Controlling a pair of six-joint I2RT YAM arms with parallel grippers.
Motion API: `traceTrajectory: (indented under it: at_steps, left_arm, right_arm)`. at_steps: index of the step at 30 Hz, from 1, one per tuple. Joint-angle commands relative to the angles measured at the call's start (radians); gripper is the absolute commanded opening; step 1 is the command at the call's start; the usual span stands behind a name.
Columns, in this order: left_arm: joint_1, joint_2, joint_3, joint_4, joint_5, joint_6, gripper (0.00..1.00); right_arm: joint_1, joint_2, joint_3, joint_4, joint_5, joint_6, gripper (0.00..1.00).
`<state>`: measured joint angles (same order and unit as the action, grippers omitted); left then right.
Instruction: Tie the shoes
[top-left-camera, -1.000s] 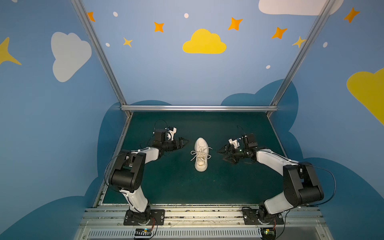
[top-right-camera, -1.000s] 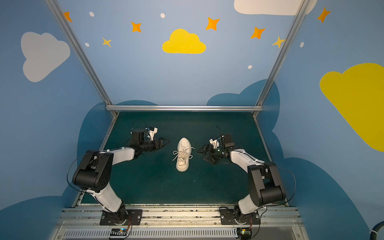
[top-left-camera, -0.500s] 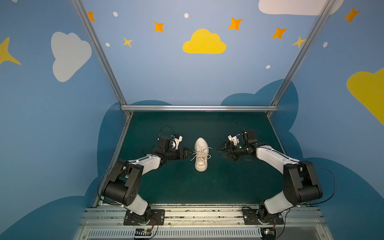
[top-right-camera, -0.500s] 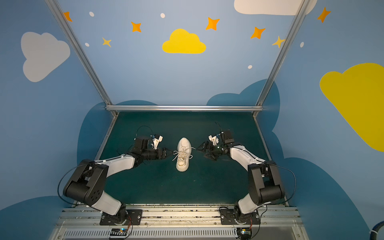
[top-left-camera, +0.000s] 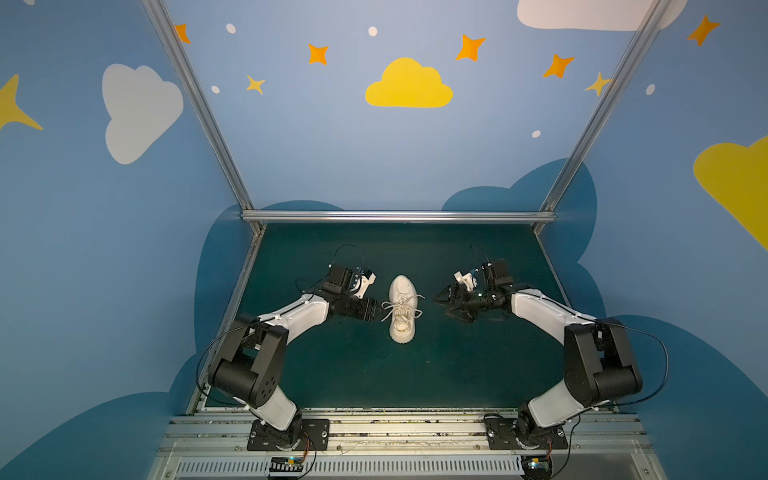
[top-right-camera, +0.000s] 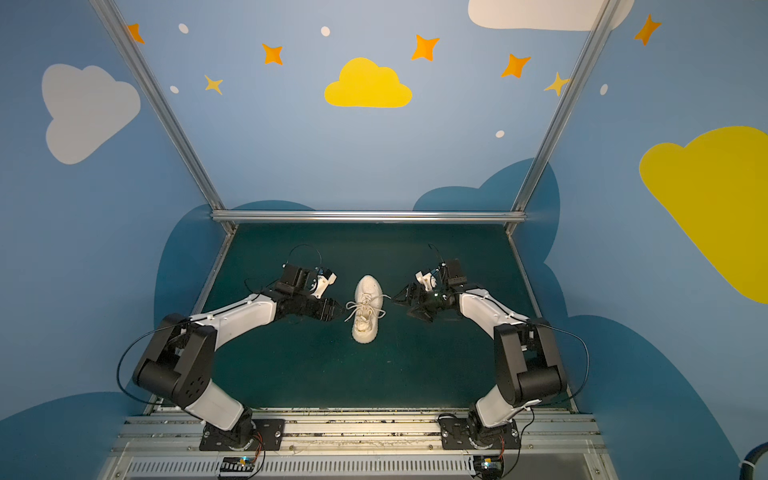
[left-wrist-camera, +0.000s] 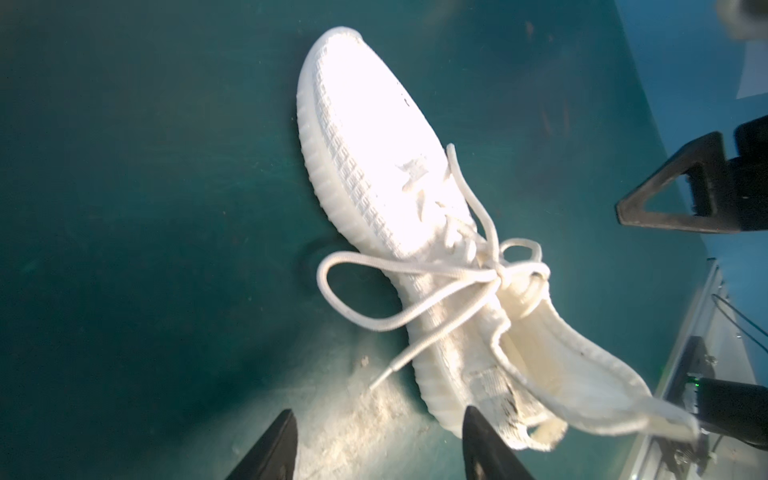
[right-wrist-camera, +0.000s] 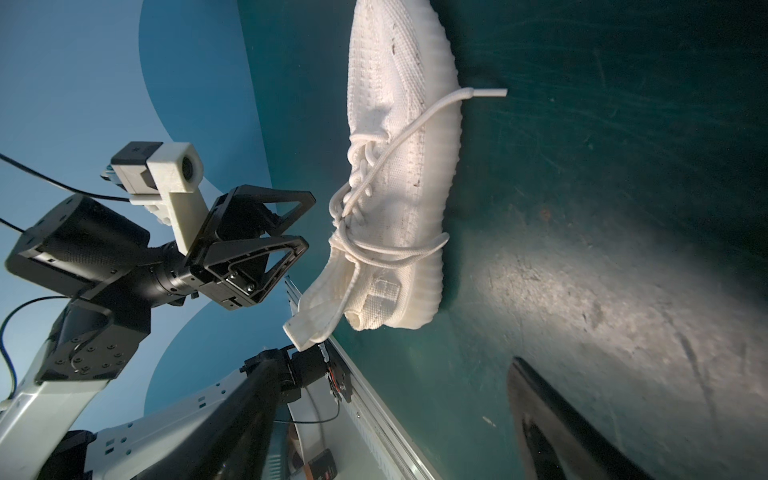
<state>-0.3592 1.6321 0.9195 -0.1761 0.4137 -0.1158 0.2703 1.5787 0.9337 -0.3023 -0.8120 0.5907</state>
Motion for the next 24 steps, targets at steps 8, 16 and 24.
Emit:
traceTrajectory:
  at_steps: [8,16,24]
  left_arm:
    - [-0.002,-0.005,-0.059,0.143,0.031,-0.034,0.74]
    - [0.014,-0.104,-0.113,0.219,0.031,-0.053,0.87]
    - [0.059,-0.234,-0.155,0.246,0.032,-0.075,1.0]
  right_arm:
    - [-0.007,-0.004,0.117,-0.204,0.163,-0.203,0.86]
    - [-0.056,-0.056,0.144,-0.29,0.284,-0.335,0.86]
    - [-0.127,-0.237,0.058,-0.251,0.365,-0.367,0.86]
